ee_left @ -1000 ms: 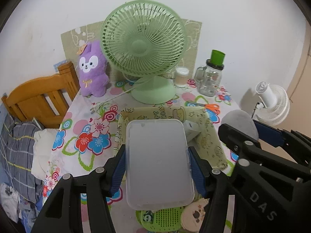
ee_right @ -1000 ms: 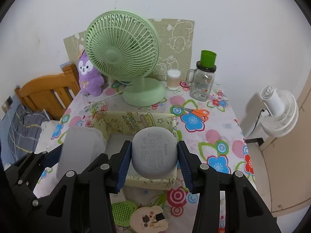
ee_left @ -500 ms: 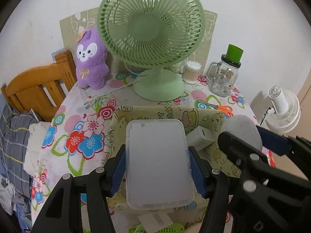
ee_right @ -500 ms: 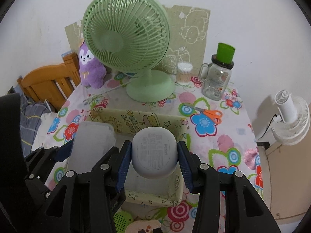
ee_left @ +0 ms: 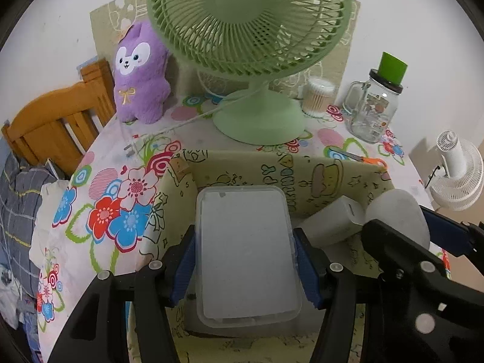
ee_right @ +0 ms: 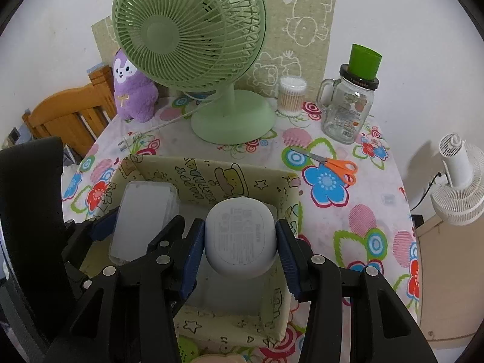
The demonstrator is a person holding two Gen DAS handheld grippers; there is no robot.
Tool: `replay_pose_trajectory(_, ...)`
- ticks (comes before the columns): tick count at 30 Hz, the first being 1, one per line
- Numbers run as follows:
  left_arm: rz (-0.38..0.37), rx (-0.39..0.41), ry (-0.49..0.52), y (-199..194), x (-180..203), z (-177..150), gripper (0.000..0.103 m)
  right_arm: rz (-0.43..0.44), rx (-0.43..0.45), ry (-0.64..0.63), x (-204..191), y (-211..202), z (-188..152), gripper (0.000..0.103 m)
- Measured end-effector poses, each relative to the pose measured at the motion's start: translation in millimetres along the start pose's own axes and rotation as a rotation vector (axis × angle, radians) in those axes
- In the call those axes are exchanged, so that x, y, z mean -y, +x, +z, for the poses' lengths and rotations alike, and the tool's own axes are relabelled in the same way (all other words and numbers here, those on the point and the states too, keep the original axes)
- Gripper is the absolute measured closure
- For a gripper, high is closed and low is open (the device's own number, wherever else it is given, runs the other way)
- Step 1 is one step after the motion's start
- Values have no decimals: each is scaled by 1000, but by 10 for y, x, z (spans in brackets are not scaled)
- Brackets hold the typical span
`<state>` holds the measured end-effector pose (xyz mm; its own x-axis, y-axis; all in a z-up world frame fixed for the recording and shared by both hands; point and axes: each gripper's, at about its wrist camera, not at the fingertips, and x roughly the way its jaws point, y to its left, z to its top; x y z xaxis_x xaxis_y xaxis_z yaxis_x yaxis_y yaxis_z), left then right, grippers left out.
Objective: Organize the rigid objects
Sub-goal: 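Carry the case with the left gripper while the right carries the round container over the box, then open the left gripper to drop the case while the right drops the round container into the box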
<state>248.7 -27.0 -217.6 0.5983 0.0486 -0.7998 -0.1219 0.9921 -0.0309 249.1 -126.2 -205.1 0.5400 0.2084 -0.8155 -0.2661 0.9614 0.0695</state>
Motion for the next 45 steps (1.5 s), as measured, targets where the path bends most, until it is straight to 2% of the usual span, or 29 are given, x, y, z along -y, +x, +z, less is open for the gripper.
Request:
replay_pose_trajectory(6,17,2,-8,80,3,0,39,-3,-12,-1,9,69,12,53)
replay_pose_trajectory(15,-29,-17,13,-9,-5,-41,18,7,-26,16,34,129,-2,53)
replay_pose_trajectory(19,-55,-29,-2,-134,-57,-124,17,18,-39,29,22,178,-28,53)
replay_pose_trajectory(29,-29,-33,60,-235,-9,-221,16,28,-83,78,6,320,-124,52)
replay_pose_trajectory(36,-29,-46,47,-212,-10,-216,16,2,-74,86,-24,310,-116,52)
replay_pose_trajectory(39,-36,-63,23,-210,-22,-193,14,13,-63,95,-19,246,-108,45)
replay_pose_trajectory(41,-40,-69,17,-219,-31,-183,13,3,-57,88,-31,201,-105,33)
replay_pose_trajectory(45,-37,-63,16,-279,-70,-166,8,6,-29,94,-31,90,-108,26)
